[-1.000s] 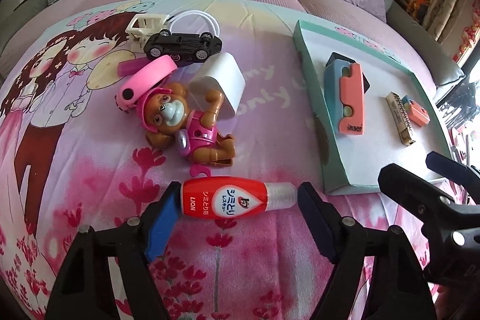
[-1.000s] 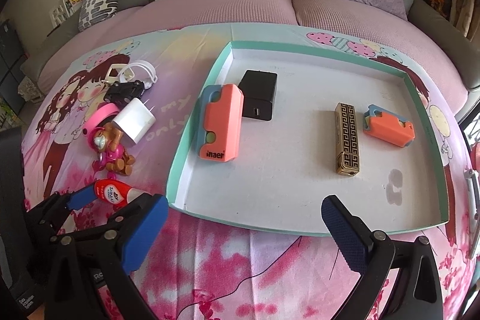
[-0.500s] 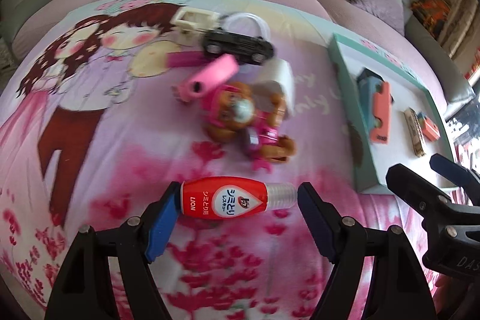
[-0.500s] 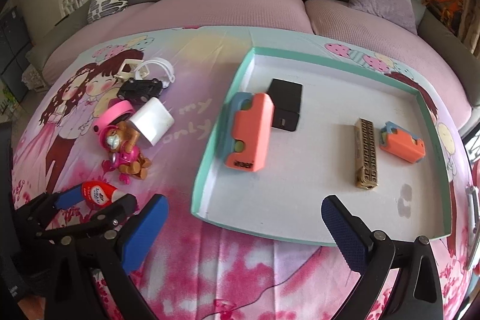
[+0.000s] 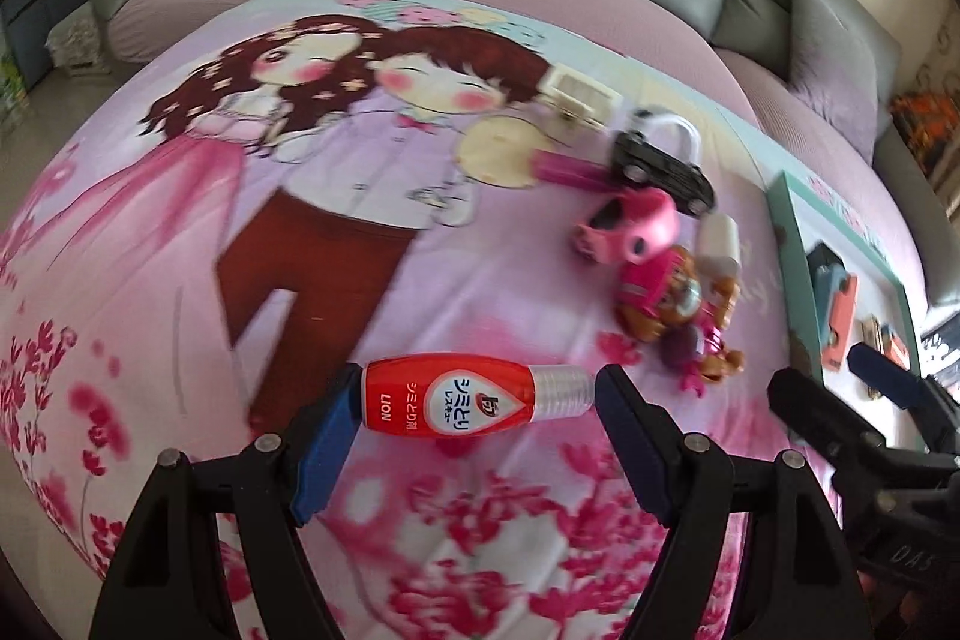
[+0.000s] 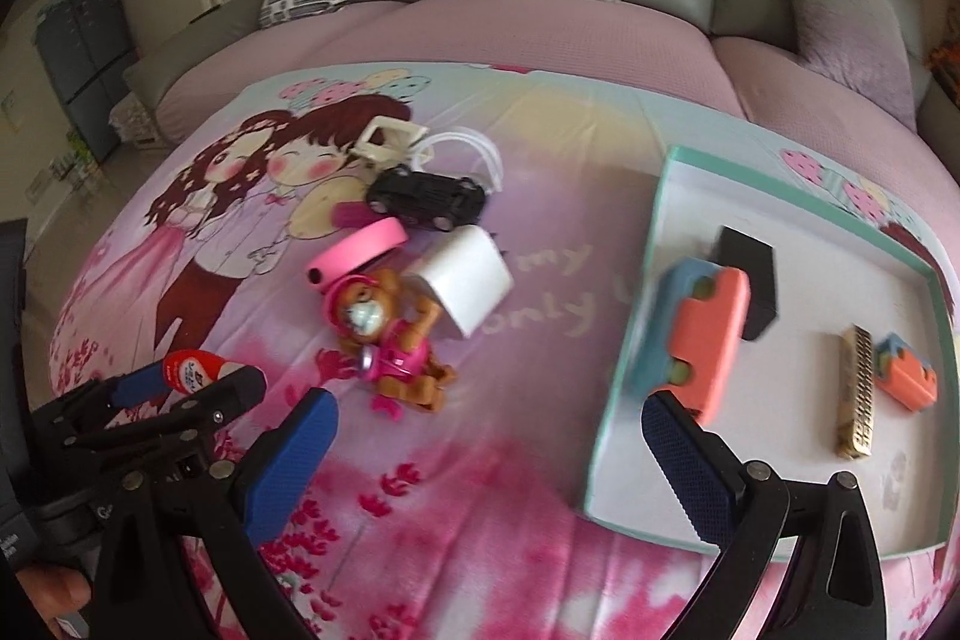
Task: Organize rigid objects
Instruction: 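Hold the glue bottle in the left tool while right tool grasps the pink dog figure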
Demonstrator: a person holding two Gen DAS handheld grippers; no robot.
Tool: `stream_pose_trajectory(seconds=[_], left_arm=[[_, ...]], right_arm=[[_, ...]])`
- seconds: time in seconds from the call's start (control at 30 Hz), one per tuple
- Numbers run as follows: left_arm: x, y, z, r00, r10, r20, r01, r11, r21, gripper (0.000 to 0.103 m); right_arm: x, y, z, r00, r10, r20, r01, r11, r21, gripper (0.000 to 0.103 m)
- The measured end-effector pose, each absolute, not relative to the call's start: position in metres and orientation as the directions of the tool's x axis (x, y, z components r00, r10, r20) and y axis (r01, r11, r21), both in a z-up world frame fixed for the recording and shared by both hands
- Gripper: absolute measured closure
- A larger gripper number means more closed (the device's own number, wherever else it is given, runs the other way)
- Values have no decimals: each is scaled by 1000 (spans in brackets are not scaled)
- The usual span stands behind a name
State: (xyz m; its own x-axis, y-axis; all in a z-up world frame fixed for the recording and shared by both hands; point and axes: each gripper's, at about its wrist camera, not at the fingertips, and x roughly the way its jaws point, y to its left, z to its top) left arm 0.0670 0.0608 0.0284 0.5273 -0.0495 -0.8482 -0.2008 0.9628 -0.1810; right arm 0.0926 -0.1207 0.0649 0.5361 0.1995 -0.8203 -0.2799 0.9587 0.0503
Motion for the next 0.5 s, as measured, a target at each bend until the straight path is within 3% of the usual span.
stream_pose_trajectory(seconds=[0.37, 0.5], left_arm=[[62, 89, 21, 531, -54, -845, -263, 938, -225, 24], [63, 90, 19, 530, -65, -845, -261, 936, -236, 24]], right_arm=[[109, -86, 37, 486, 217, -846, -359, 933, 34, 34], [115, -82, 31, 479, 209, -853, -356, 934, 29, 40]])
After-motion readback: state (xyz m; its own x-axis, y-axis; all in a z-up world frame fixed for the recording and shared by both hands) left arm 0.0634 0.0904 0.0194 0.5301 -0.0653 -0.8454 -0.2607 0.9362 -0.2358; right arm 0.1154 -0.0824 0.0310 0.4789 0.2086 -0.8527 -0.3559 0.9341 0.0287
